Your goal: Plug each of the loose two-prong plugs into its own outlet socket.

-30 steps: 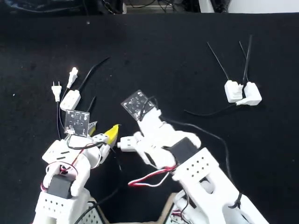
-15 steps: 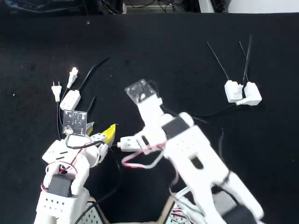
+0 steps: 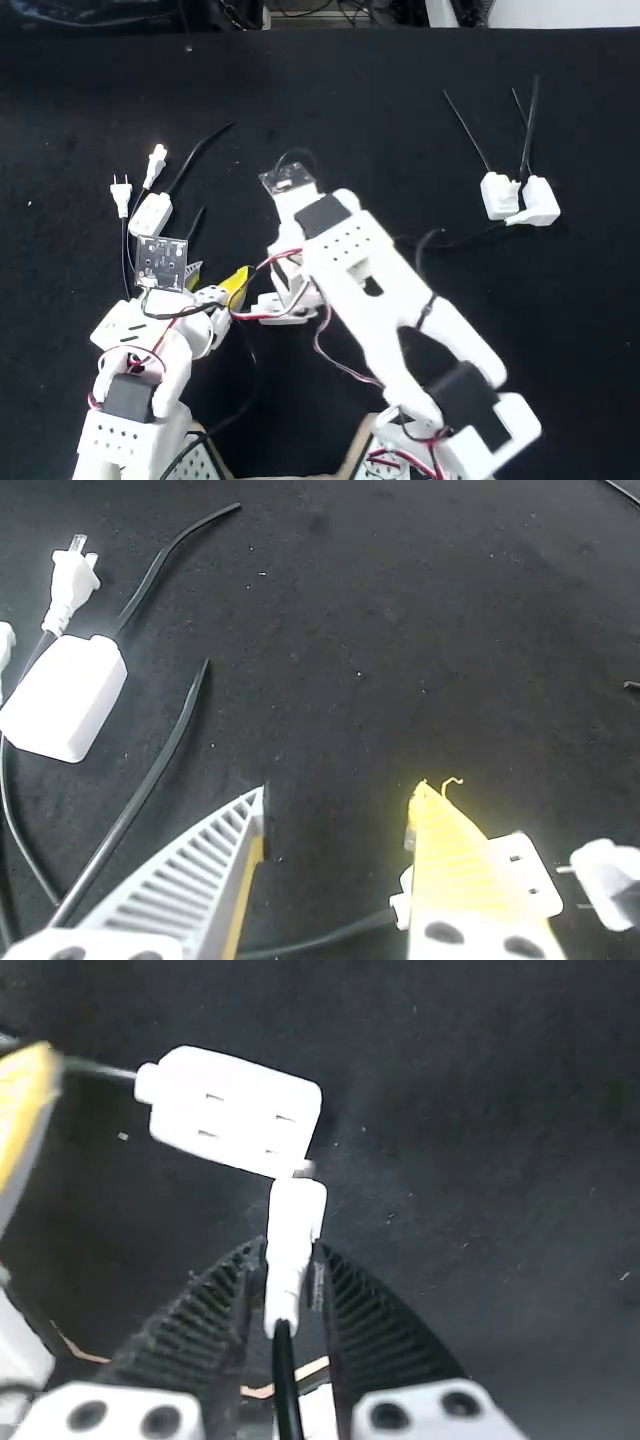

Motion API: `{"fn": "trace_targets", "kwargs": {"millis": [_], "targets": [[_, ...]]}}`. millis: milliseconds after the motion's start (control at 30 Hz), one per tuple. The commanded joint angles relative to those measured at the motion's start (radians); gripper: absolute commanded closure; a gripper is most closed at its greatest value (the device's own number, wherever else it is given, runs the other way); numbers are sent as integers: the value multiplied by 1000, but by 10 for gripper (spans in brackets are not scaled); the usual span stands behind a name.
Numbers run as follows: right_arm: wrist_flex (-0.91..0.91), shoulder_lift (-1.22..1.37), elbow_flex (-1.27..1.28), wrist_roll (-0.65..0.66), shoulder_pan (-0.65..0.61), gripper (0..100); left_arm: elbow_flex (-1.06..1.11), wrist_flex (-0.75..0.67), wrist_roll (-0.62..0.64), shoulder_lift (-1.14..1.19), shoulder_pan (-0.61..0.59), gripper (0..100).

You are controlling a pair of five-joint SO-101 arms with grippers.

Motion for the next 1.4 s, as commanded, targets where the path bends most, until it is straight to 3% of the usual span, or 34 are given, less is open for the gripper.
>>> {"fn": "trace_targets", "kwargs": {"millis": [0, 167, 367, 600, 933, 1367], "targets": [[35, 67, -110, -144, -20, 988, -10, -20, -2, -9, -2, 766], [150, 168, -275, -147, -20, 988, -10, -20, -2, -9, -2, 766], [152, 223, -354, -146, -31, 988, -10, -20, -2, -9, -10, 766], [103, 216, -297, -147, -89, 988, -10, -20, -2, -9, -10, 766], [-38, -12, -110, -150, -74, 988, -10, -18, -2, -9, -12, 766], [-15, 133, -125, -201, 2, 988, -10, -18, -2, -9, -12, 766]]}}
